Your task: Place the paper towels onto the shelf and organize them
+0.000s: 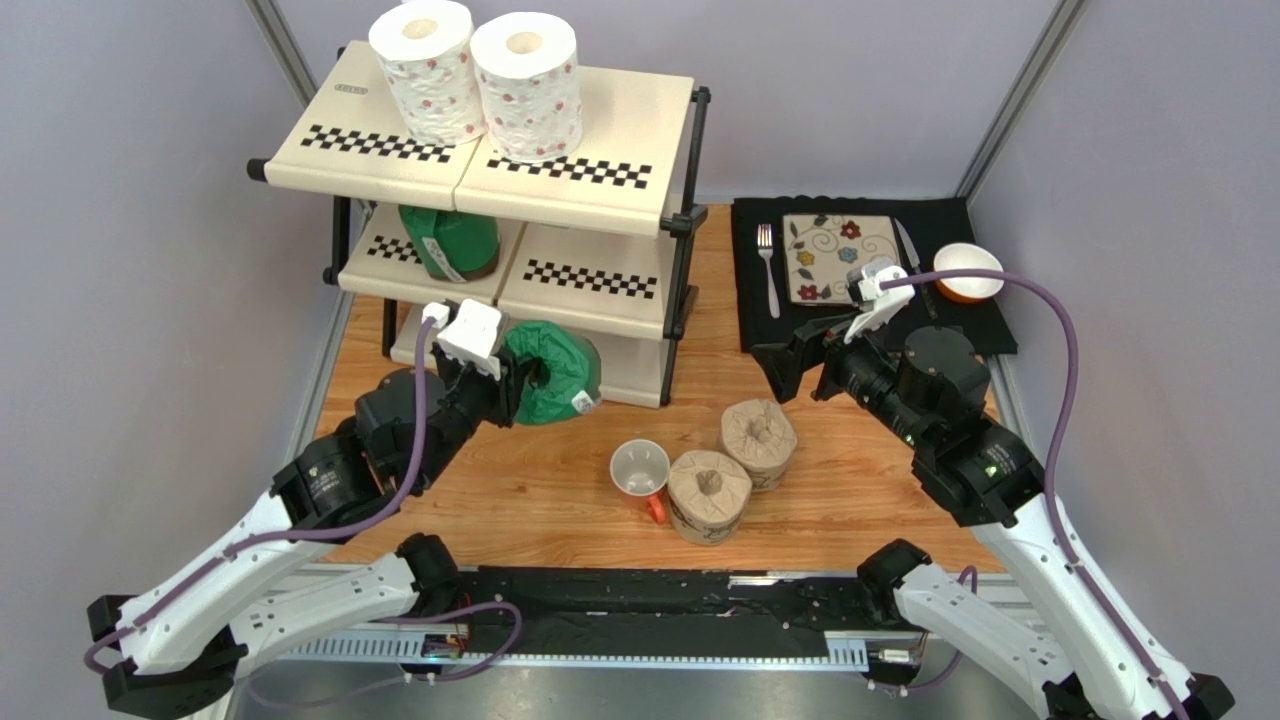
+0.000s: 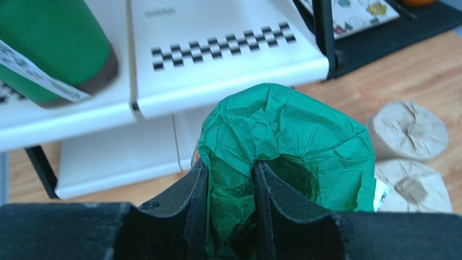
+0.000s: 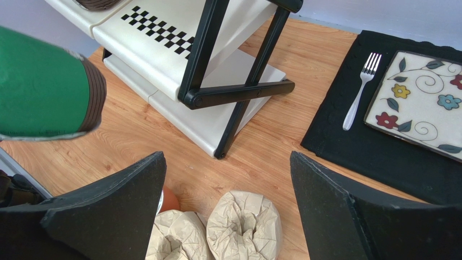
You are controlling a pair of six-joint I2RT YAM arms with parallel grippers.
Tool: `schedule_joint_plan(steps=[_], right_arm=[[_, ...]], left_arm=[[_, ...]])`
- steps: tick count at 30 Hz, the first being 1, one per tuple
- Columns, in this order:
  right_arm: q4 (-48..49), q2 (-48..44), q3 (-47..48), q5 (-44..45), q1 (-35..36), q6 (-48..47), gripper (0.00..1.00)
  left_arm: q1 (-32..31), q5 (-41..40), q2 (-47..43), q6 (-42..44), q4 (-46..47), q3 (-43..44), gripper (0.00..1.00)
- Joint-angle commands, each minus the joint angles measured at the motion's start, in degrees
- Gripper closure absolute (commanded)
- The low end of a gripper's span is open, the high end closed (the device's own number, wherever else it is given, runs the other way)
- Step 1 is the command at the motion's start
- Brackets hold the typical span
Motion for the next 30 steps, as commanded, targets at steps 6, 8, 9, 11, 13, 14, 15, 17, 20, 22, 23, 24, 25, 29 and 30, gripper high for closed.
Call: schedule_joint_plan(steps=[6, 8, 9, 11, 13, 14, 15, 17, 20, 22, 23, 24, 25, 29, 30], right_arm=[[-0.42, -1.09, 1.12, 1.52, 0.16, -1.33, 0.11], [-0.51, -1.18, 1.30, 1.61, 0.07, -1.33, 0.11], [-0.59, -1.18, 1.30, 1.61, 0.16, -1.50, 0.11], [-0.94, -1.35, 1.30, 1.69, 0.07, -1.51, 0.11], [-1.21, -1.61, 1.38, 1.69, 0.16, -1.86, 0.11], [-1.65, -1.70, 1.38, 1.69, 0.16, -1.86, 0.11], [-1.82, -1.88, 1.38, 1.69, 0.16, -2.03, 0.11], [-2.00, -2.32, 1.21, 3.71, 0.16, -2.21, 0.11], [-2.09, -2.49, 1.21, 3.89, 0.07, -2.30, 0.10], [-2.09, -2.23, 1.30, 3.80, 0.07, -2.21, 0.11], [-2.09, -1.97, 1.38, 3.54, 0.07, -2.12, 0.11], [-2.09, -1.97, 1.38, 3.54, 0.16, -2.12, 0.10], [-2.09, -1.88, 1.47, 3.45, 0.16, -2.12, 0.10], [-2.26, -1.70, 1.82, 3.54, 0.07, -2.30, 0.11], [-2.35, -1.79, 1.91, 3.54, 0.16, -2.38, 0.10]], left_arm=[[-0.02, -8.89, 4.00, 20.54, 34.74, -1.50, 0.75], [2.34, -6.54, 5.94, 21.00, 35.48, 0.52, 0.75], [4.36, -3.91, 7.43, 19.60, 34.52, 1.14, 0.75], [11.47, 3.98, 8.67, 14.42, 33.37, 2.46, 0.75], [17.52, 8.23, 10.43, 10.38, 32.93, 3.42, 0.75], [18.69, 10.51, 10.87, 9.83, 32.93, 3.43, 0.75], [19.57, 10.88, 11.57, 9.74, 32.93, 3.60, 0.75], [21.25, 11.58, 12.19, 10.35, 32.93, 3.87, 0.75], [24.23, 14.56, 13.15, 9.92, 33.72, 4.04, 0.75], [26.51, 16.33, 13.77, 8.43, 34.42, 4.22, 0.75], [27.31, 17.81, 14.12, 7.99, 35.03, 4.22, 0.75], [27.84, 18.61, 14.30, 7.20, 35.39, 4.13, 0.75], [28.63, 19.40, 14.39, 7.02, 35.65, 4.31, 0.75], [29.86, 20.02, 15.61, 7.37, 37.40, 4.05, 0.76], [30.30, 20.37, 15.88, 7.02, 37.76, 3.96, 0.76]])
